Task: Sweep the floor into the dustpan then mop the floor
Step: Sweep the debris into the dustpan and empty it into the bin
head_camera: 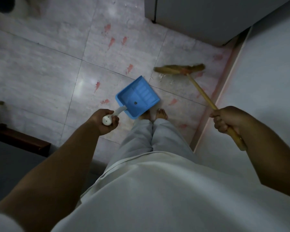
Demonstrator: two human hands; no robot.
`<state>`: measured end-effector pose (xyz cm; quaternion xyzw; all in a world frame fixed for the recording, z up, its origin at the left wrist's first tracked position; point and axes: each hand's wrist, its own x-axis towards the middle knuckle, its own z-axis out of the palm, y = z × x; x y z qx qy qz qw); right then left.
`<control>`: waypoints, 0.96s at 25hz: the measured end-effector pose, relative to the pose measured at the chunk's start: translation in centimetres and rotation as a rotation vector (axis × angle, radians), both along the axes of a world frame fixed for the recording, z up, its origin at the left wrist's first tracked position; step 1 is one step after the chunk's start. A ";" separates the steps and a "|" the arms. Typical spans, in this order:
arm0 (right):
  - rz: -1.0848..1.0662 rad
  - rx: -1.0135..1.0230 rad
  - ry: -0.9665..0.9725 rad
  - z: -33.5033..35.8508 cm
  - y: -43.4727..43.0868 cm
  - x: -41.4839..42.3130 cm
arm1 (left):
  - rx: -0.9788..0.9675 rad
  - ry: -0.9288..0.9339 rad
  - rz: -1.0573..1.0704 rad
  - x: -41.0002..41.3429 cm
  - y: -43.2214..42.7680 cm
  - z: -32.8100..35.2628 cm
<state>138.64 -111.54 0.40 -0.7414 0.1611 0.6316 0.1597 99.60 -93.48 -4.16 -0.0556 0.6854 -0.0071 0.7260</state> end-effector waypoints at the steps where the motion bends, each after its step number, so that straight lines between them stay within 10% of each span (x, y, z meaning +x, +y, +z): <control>1: -0.046 0.015 0.007 0.4 -0.6 0.0 | 0.004 -0.003 -0.010 0.1 0.3 -0.1; 12: -0.685 0.136 0.171 -1.8 0.3 -1.0 | 0.032 0.046 -0.095 2.2 3.1 -1.7; 24: -0.617 0.048 0.505 2.5 -4.2 -8.8 | 0.004 0.053 -0.039 1.1 2.9 -3.1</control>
